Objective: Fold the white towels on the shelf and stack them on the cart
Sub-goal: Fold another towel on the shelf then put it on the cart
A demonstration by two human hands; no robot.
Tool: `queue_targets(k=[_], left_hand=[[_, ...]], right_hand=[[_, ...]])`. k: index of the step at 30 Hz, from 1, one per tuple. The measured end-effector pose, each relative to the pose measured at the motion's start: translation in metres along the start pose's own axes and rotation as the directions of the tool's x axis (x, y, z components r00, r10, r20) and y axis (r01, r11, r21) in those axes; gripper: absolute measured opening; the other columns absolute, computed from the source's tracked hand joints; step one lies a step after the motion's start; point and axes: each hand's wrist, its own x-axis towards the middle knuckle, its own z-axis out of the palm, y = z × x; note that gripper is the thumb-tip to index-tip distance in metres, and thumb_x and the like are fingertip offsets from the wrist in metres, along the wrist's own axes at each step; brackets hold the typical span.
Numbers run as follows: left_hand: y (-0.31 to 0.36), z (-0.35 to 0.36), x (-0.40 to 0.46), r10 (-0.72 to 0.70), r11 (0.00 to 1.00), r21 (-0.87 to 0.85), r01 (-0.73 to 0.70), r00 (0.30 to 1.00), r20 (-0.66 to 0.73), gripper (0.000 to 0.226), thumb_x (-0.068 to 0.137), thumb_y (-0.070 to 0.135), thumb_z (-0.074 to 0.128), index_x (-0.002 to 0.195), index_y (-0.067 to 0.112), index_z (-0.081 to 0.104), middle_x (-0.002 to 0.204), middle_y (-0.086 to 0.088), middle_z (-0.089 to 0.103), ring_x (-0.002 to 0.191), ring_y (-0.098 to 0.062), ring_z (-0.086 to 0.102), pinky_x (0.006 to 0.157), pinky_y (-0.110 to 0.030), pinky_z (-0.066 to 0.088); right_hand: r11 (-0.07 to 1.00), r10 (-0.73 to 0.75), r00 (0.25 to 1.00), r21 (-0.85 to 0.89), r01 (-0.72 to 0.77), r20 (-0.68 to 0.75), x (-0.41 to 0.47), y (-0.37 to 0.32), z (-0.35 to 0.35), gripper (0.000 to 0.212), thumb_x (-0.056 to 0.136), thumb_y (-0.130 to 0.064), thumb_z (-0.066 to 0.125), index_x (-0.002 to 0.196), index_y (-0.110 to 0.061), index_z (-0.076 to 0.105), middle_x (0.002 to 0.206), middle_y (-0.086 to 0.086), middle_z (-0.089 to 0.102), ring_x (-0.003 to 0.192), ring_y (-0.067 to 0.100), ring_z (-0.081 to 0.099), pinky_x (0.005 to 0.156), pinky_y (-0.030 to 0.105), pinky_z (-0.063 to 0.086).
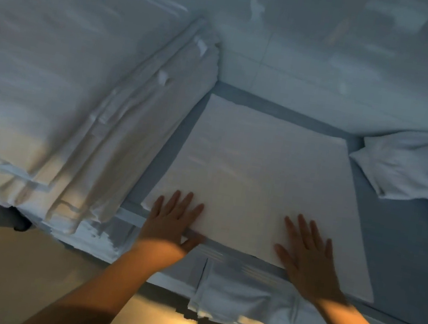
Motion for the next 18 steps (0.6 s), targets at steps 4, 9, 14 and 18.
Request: queue_targets(k=[4,9,14,18], left_hand=[[0.006,-0.001,-0.004,0.027,1.000,0.014,-0.027,0.999,0.017,0.079,0.088,0.073,0.009,0.138,0.026,0.050,0.144,-0.006,0.047,0.134,-0.038,0.039,0.111,-0.054,0.023],[0.009,-0.017,-0.007,0.014,1.000,-0.002,-0.014,0.999,0.044,0.083,0.088,0.073,0.008,0.132,0.022,0.057,0.135,-0.010,0.055,0.125,-0.040,0.049,0.100,-0.060,0.037],[0.007,-0.016,-0.008,-0.047,0.992,0.121,0.028,0.986,0.158,0.061,0.094,0.058,0.036,0.149,0.040,0.017,0.159,0.005,0.017,0.147,-0.023,0.014,0.114,-0.042,0.014],[0.013,-0.023,-0.011,-0.085,0.949,0.315,-0.008,0.956,0.280,0.065,0.100,0.022,0.035,0.150,0.038,-0.002,0.161,0.007,0.002,0.147,-0.019,0.007,0.112,-0.040,0.020]], right_hand=[[0.999,0.033,0.992,-0.023,-0.030,0.125,-0.037,0.030,0.008,0.067,0.093,-0.064,0.023,0.137,-0.048,-0.025,0.155,-0.013,-0.022,0.142,0.020,-0.026,0.117,0.049,-0.009],[0.992,0.006,1.000,-0.125,-0.005,0.002,-0.068,0.016,0.008,0.057,0.092,-0.059,0.031,0.145,-0.038,0.033,0.154,0.003,0.028,0.139,0.043,0.027,0.105,0.068,0.025],[0.978,0.072,0.994,-0.191,-0.087,-0.082,-0.080,0.008,0.014,0.081,0.056,-0.006,0.088,0.130,-0.021,0.059,0.132,0.010,0.059,0.115,0.046,0.055,0.085,0.066,0.044],[0.980,0.036,0.980,-0.186,-0.073,-0.193,-0.090,0.004,0.011,0.069,0.059,0.010,0.049,0.120,-0.015,0.067,0.119,0.010,0.067,0.104,0.043,0.064,0.080,0.061,0.051]])
